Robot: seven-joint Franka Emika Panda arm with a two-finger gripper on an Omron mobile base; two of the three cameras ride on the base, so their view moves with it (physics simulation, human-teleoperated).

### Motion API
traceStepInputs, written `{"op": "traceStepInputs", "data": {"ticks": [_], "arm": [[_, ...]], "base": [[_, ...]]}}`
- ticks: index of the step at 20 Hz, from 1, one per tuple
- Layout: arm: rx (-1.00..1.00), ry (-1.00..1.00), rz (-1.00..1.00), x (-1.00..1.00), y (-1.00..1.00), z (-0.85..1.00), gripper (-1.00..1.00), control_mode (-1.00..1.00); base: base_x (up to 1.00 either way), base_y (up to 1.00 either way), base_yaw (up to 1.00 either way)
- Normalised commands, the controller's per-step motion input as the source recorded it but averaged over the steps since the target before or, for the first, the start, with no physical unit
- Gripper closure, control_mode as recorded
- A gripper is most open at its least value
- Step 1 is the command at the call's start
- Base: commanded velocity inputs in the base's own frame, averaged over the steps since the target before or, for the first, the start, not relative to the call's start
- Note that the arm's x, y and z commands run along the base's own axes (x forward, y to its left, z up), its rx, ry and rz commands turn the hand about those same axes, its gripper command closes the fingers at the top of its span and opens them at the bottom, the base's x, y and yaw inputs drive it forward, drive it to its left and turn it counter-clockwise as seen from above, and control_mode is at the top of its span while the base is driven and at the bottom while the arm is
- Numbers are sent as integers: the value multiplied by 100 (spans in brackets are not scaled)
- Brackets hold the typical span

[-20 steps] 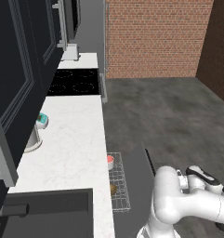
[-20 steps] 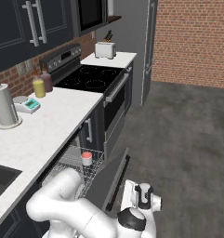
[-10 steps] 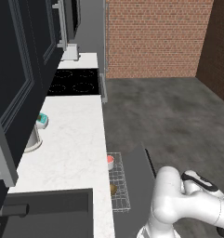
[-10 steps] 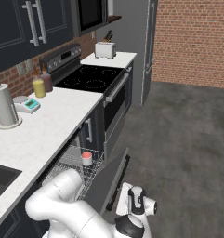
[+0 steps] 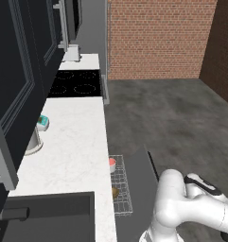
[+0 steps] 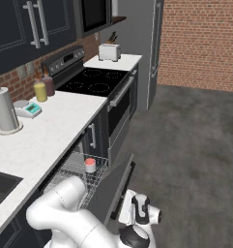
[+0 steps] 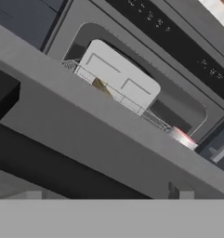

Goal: Pick up the cup and bowl from the counter, place them in the dishwasher, and close the dishwasher door.

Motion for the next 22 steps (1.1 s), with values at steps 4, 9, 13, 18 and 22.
{"op": "traceStepInputs", "data": {"ticks": [4,9,13,18,22], "arm": [[46,-10,27,36,85,-47,-100,-100],[59,-12,37,21,92,-28,-100,-100],[61,-11,40,22,85,-17,-100,-100],[55,-9,36,42,92,-44,-100,-100],[52,-7,33,33,85,-62,-100,-100]], "base": [[0,0,0],[0,0,0],[0,0,0],[0,0,0],[0,0,0]]}}
